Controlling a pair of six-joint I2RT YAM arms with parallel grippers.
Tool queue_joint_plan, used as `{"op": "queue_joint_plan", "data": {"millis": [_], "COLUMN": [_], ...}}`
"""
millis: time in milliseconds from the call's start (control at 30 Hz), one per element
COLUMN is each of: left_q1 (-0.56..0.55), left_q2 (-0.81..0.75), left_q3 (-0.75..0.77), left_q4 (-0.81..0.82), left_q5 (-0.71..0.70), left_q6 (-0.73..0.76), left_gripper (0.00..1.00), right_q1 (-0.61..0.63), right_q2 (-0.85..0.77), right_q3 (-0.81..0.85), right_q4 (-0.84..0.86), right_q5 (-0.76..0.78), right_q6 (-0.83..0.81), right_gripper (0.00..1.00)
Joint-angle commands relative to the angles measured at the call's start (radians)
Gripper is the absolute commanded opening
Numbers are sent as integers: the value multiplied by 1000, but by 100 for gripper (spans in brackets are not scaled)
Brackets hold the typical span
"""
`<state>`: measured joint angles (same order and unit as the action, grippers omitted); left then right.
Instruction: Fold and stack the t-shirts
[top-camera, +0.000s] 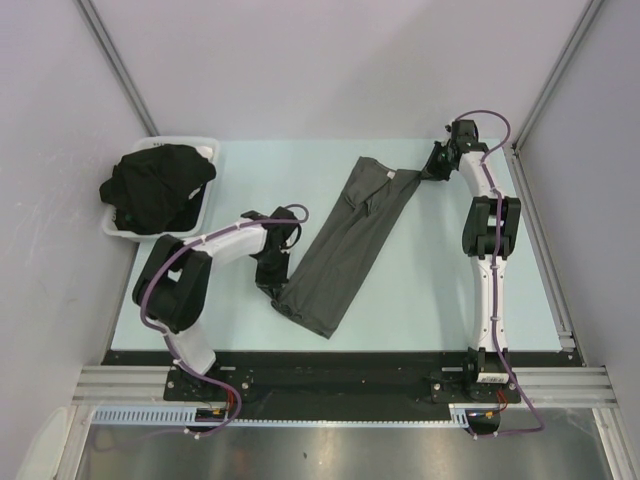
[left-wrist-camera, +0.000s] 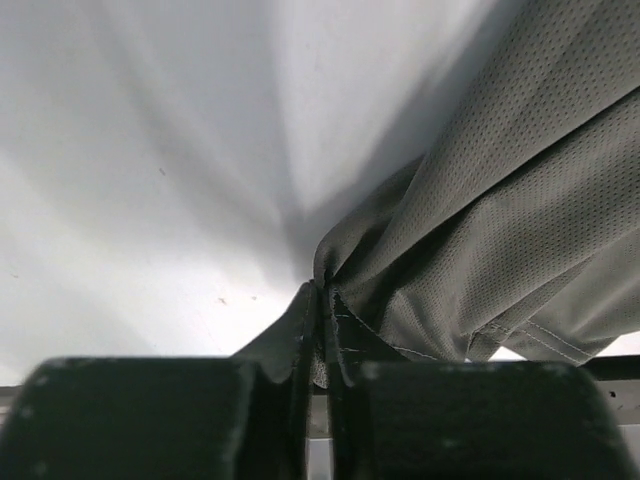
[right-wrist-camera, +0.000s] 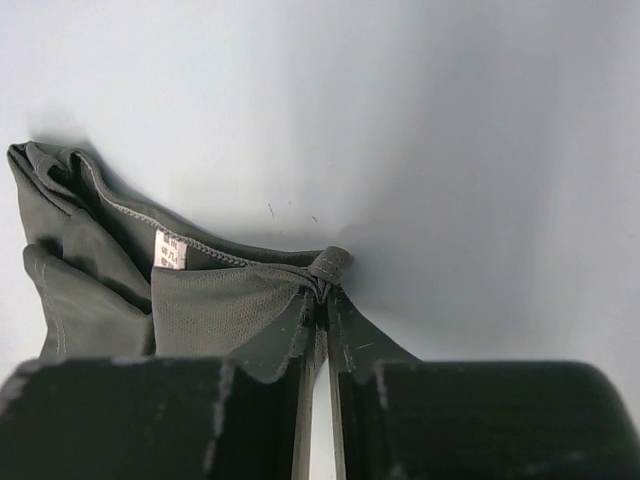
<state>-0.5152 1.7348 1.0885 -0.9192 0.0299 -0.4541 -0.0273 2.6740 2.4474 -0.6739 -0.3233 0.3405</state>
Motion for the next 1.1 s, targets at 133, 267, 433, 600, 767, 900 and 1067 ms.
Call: {"op": "queue_joint_plan", "data": {"millis": [133, 267, 433, 600, 767, 900, 1067], "left_q1": [-9, -8, -23, -141, -322, -428, -502], "left_q2": [52, 57, 29, 2, 0, 22, 42], "left_q3": [109, 165, 215, 244, 283, 318, 304], "left_q4": [-21, -49, -82, -109, -124, -144, -135], "left_q5": [-28, -99, -70, -39, -12, -28, -28], "left_q6": [18, 31, 42, 42, 42, 38, 29], "left_gripper": [38, 45, 45, 46, 47, 49, 50], "right_q1": [-22, -49, -57, -77, -89, -98, -114], "right_q2": [-72, -155, -262, -324, -368, -408, -465], "right_q3": [-39, -51, -166, -222, -257, -297, -363], "right_q4": [-6, -47, -41, -33, -35, -30, -12], "right_q5": [7, -14, -7, 1, 4, 1, -17], "right_q6": [-29, -37, -60, -58, -58, -58, -54], "right_gripper": [20, 19, 19, 20, 21, 22, 22]}}
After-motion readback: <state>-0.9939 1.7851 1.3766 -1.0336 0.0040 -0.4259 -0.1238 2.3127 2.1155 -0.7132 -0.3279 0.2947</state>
